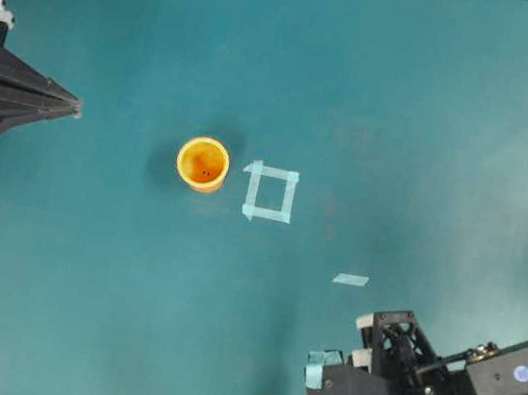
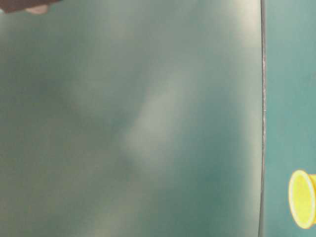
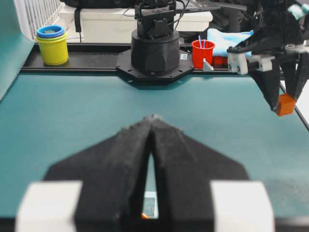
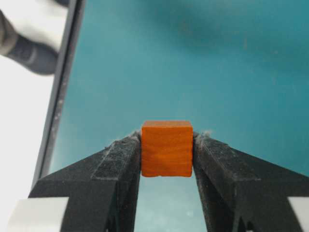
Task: Lift the orange block with right arm.
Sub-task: 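Raise the right gripper with the cube up off the table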
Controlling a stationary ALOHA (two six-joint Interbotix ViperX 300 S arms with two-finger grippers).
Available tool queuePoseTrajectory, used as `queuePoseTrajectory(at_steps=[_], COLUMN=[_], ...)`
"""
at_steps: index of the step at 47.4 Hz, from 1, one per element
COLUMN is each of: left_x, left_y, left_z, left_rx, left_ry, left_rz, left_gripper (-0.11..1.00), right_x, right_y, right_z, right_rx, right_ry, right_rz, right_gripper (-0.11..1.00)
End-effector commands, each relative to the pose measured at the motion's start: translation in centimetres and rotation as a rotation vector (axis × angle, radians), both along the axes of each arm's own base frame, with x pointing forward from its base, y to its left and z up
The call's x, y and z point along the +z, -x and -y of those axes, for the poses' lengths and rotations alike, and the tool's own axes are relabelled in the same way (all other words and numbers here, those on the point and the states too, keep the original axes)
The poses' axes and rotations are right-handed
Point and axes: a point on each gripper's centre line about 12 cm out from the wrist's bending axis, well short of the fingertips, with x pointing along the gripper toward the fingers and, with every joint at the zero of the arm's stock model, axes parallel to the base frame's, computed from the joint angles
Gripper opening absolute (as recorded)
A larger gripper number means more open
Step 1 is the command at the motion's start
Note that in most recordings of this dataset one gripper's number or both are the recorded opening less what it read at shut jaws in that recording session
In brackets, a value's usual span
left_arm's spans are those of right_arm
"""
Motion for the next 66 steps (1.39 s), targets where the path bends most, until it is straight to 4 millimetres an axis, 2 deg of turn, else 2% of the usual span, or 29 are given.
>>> queuePoseTrajectory(at_steps=[1, 25, 66], left_x=[1.2, 1.2, 1.2], left_y=[-0.2, -0.2, -0.2], left_z=[0.0, 0.0, 0.0], left_rx=[0.001, 0.001, 0.001], left_ry=[-0.005, -0.005, -0.005], left_rz=[0.031, 0.032, 0.031], left_gripper=[0.00, 0.00, 0.00], right_x=[2.7, 6.1, 10.1], right_y=[0.0, -0.5, -0.7], right_z=[-0.1, 0.2, 0.1], right_rx=[0.005, 0.025, 0.025], right_ry=[-0.023, 0.026, 0.023], right_rz=[0.048, 0.076, 0.094], right_gripper=[0.41, 0.41, 0.41])
